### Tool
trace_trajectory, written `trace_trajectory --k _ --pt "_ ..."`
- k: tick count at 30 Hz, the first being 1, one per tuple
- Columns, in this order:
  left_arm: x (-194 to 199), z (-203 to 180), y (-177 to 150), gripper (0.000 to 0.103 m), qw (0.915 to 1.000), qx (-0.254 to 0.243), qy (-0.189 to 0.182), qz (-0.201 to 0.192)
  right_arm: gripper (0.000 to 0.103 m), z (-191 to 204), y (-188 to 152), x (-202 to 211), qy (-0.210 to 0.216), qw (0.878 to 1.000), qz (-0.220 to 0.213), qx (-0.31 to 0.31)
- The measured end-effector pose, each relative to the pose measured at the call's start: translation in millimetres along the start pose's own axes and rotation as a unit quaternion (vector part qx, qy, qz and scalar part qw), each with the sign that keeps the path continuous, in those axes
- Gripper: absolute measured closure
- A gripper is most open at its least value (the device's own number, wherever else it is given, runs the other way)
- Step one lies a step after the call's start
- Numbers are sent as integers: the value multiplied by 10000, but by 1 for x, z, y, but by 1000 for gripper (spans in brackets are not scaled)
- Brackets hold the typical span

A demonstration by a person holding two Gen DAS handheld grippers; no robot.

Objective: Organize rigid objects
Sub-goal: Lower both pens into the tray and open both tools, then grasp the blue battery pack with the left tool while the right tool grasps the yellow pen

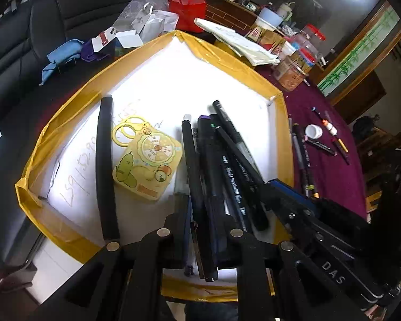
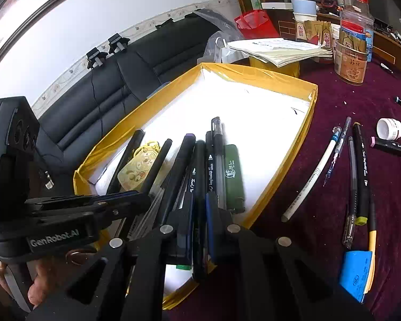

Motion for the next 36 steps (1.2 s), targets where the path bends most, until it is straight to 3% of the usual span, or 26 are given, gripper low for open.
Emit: trace_trajectory --k 16,18,20,28,36 --pt "2 4 -5 90 9996 21 203 -199 93 10 1 -13 -339 9989 14 332" --pt "8 2 -5 77 9995 -7 179 -278 92 12 -1 -11 -333 9987 14 392" --pt "15 0 -5 54 9989 -32 205 -411 82 12 -3 -5 -255 9989 -31 402" --pt "41 -23 -11 47 9971 -228 269 -680 77 -7 -8 48 90 9988 -475 114" --pt "50 -74 -23 36 9952 -657 84 -721 74 -65 -22 97 -119 9953 -821 -507"
Point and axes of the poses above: each gripper's, at about its wrist camera, not at the fingertips, and x roughly against the way its jaws point, z to its left, y to its top, the point moved 3 cm from there along -x, roughly the way its jaws point, and after that the axes turned 7 degrees about -x, right-handed, at the moved point
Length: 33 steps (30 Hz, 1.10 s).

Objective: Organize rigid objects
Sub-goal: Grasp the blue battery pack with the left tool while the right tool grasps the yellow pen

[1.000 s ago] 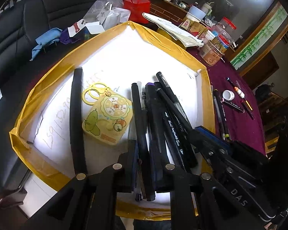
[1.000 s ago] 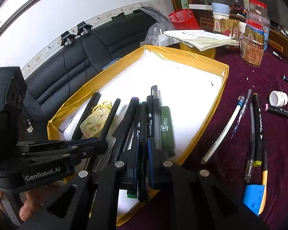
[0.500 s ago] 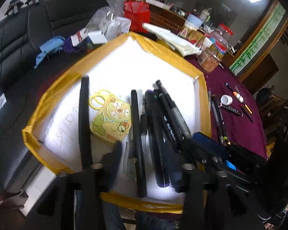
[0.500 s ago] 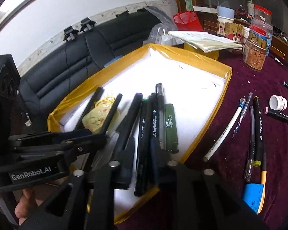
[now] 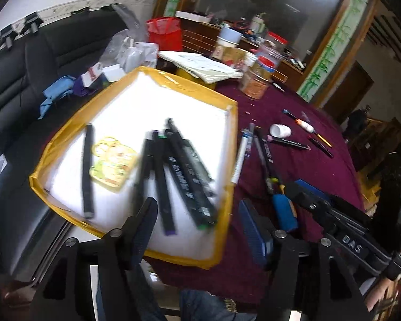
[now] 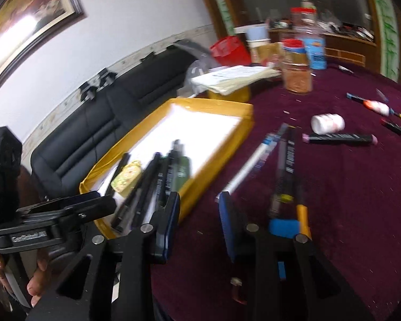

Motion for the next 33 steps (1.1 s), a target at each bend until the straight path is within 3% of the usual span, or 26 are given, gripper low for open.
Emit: trace_trajectory --k 14,33 --pt "-12 -68 -20 36 9976 -598 -197 282 70 -74 -26 15 -445 9973 155 -568" --pt "-37 -64 -17 36 9974 -412 -361 467 70 -96 -36 -5 -581 9949 432 -700"
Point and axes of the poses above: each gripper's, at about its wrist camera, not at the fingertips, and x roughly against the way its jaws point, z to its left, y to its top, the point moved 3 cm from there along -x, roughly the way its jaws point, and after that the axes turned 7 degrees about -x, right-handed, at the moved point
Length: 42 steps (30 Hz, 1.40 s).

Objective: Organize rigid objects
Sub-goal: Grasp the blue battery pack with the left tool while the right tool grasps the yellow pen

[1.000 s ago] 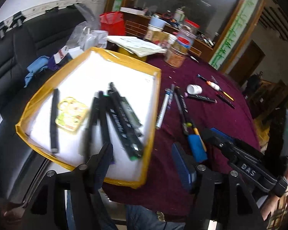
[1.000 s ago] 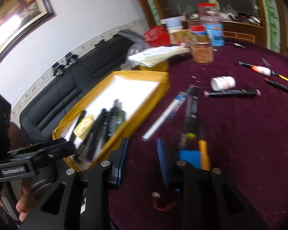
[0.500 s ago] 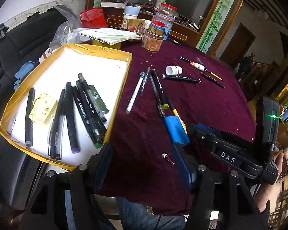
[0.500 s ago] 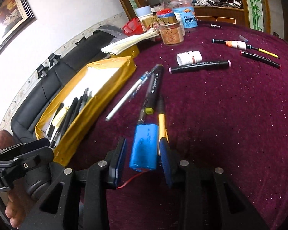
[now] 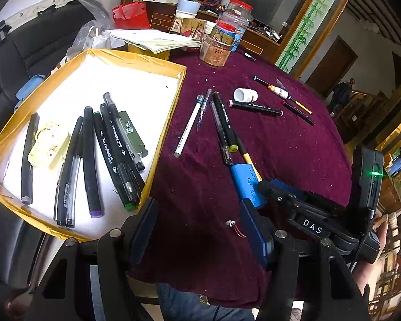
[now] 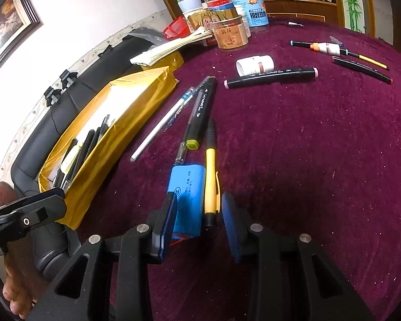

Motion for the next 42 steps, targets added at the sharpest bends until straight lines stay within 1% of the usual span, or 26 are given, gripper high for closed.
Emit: trace_trajectory --k 5,10,13,19,21,25,28,31,34,36,39,42 --pt "0 4 0 36 10000 13 -31 -7 70 -2 2 -5 -29 10000 31 -20" --pt "7 14 1 36 9997 147 -138 -99 70 -1 3 4 -47 10000 -83 -8" --pt "7 17 3 36 9996 193 -196 -84 70 -4 2 8 -76 9999 -123 -54" --pt "10 14 4 36 9995 136 -280 -115 70 -9 7 3 -153 9998 -76 -108" --pt "10 13 4 36 9995 102 -282 -102 72 -8 14 -2 -190 9998 -41 -53" --pt "12 9 4 36 9995 24 -299 -102 81 -7 29 -17 -278 9994 151 109" --pt "13 6 3 36 9995 -50 -299 -97 89 -3 38 -29 -362 9980 359 375" --pt "12 3 2 36 9995 -87 -305 -77 89 3 43 -36 -384 9954 561 668" --pt "12 2 3 36 9995 -117 -290 -66 90 15 36 -40 -332 9907 796 1049" --pt "11 2 3 36 9995 -103 -288 -60 89 19 30 -44 -422 9880 821 1236" --pt "10 1 3 36 9995 -105 -284 -20 92 16 32 -43 -397 9901 787 1090" --pt "7 -4 3 36 9994 -162 -316 44 93 13 31 -41 -391 9918 702 992"
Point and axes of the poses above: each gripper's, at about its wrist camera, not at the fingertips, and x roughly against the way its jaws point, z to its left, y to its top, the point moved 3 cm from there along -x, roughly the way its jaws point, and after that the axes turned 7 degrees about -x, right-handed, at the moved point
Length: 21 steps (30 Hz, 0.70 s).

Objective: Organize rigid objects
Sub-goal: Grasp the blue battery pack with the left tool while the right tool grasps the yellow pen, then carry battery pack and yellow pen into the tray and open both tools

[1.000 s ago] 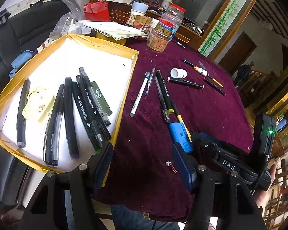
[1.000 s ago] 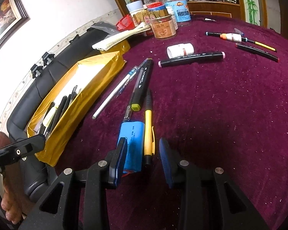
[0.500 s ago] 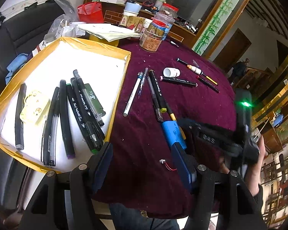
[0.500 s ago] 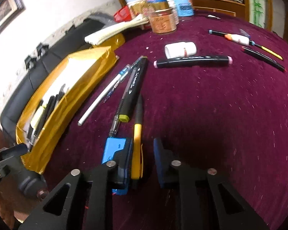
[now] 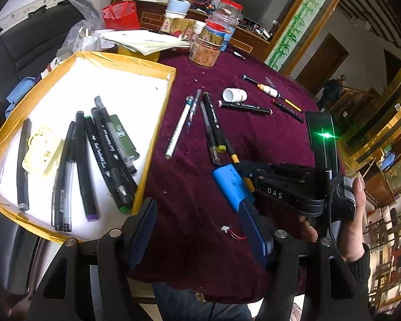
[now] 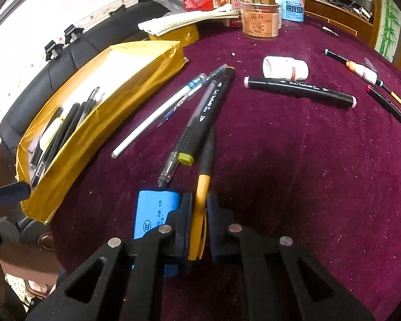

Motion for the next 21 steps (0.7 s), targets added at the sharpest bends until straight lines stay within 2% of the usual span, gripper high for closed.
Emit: trace_trajectory --k 2,4,7,11,15,18,21 --pt "-5 -5 -1 36 9999 -52 -36 116 93 -2 -4 6 -156 9998 -132 -89" --pt "-11 -13 -1 36 9996 -98 -108 227 93 -10 -10 17 -97 9991 -300 -299" --pt "-26 -26 4 27 9985 -122 -304 447 93 -29 -25 32 -112 9959 -537 -725" --pt "-58 -44 15 27 9959 -110 -348 826 93 -52 -45 52 -215 9900 -804 -1140" --pt "-95 -53 25 27 9927 -145 -1 1195 93 -59 -56 55 -402 9881 -844 -1223" --pt "-115 -55 27 27 9909 -114 188 1330 93 -61 -64 52 -428 9874 -888 -1240" --pt "-120 -61 26 36 9894 -328 640 1263 93 -63 -64 51 -393 9867 -914 -1282"
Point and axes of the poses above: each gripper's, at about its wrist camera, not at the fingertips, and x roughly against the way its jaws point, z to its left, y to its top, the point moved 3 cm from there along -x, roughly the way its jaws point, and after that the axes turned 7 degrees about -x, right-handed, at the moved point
